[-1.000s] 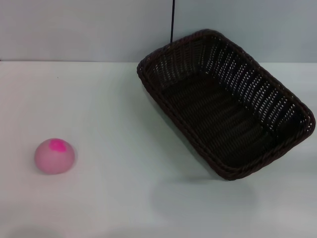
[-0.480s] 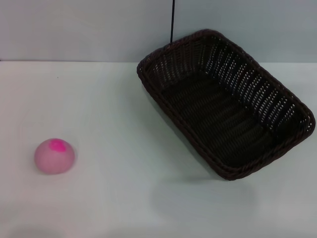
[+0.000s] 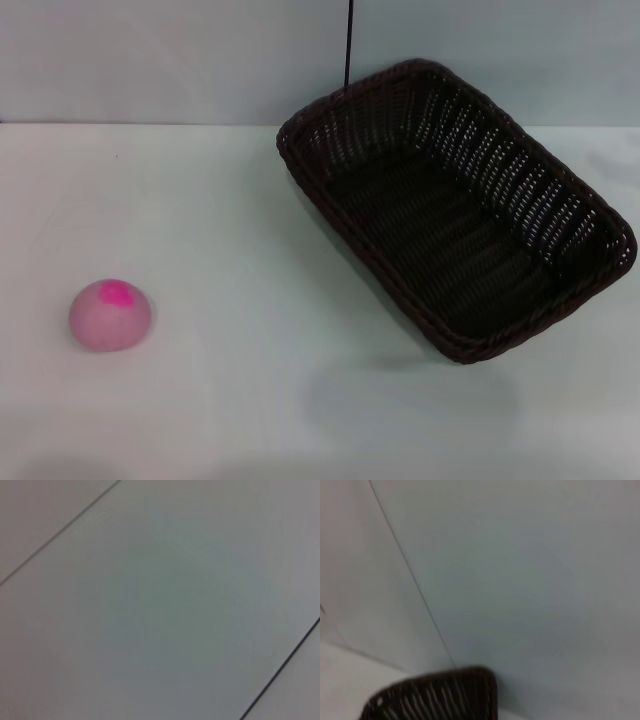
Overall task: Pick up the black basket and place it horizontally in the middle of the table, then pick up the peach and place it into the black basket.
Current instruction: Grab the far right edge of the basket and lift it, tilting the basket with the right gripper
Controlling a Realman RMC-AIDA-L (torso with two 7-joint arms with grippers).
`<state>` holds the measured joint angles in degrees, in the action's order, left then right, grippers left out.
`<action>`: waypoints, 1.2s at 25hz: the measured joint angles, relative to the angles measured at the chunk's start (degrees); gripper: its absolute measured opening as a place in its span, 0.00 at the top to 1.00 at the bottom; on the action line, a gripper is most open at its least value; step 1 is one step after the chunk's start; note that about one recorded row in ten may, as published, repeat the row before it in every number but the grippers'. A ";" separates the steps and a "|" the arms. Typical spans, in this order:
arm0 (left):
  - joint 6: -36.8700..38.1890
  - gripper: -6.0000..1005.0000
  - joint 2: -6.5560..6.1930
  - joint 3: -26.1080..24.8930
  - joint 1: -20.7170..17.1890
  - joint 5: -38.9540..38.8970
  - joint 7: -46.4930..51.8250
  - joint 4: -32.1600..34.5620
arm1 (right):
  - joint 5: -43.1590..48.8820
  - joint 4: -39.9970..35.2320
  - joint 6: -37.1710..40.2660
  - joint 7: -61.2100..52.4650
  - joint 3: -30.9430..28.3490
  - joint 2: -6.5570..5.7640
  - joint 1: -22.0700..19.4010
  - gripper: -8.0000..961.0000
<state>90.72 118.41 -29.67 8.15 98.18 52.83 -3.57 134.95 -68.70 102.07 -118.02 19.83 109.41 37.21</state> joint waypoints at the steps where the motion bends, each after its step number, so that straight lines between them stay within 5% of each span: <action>1: -0.32 0.18 0.02 0.31 0.06 0.00 0.00 -0.01 | 0.00 0.00 0.00 0.00 0.00 0.00 0.00 0.16; 11: -1.42 0.18 0.10 1.90 0.10 0.00 0.04 -0.22 | 7.92 3.73 -0.85 -3.13 12.51 -0.02 3.21 0.17; 30: -2.26 0.18 0.11 1.90 0.08 -0.01 0.15 -0.21 | 8.02 13.23 -6.46 -3.08 22.49 1.46 2.97 0.18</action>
<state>88.45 118.53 -27.77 8.23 98.17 52.99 -3.78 142.97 -55.47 95.62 -121.10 42.31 110.88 40.18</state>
